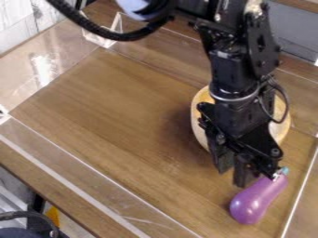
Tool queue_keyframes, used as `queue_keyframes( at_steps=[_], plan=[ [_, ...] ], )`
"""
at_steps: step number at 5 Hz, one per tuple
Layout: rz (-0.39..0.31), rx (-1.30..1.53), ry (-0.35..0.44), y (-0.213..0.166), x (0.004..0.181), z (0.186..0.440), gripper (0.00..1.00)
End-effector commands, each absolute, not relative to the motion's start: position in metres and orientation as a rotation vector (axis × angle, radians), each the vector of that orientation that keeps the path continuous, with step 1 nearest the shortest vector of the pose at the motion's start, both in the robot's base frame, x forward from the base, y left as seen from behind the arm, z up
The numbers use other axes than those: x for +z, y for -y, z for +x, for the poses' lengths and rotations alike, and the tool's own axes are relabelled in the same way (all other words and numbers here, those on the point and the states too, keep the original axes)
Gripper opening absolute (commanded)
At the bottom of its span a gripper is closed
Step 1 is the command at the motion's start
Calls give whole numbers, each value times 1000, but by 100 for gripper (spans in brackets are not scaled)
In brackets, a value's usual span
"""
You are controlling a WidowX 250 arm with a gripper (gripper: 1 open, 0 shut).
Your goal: Put the purple eggplant in the brown bowl
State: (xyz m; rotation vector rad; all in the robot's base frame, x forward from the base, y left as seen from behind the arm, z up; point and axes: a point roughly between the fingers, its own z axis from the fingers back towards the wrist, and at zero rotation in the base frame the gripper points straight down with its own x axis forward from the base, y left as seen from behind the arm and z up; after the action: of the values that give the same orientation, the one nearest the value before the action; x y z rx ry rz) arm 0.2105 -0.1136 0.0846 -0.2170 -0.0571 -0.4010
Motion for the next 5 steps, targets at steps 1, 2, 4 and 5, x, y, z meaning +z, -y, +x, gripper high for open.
queue_keyframes(
  at_steps=[1, 2, 4, 5],
  plan=[
    [-221, -411, 78, 118, 92, 211, 0],
    [-225, -412, 73, 120, 89, 211, 100],
    [-230, -410, 65, 122, 87, 209, 100],
    [-231, -407, 59, 124, 88, 208, 0]
  ],
)
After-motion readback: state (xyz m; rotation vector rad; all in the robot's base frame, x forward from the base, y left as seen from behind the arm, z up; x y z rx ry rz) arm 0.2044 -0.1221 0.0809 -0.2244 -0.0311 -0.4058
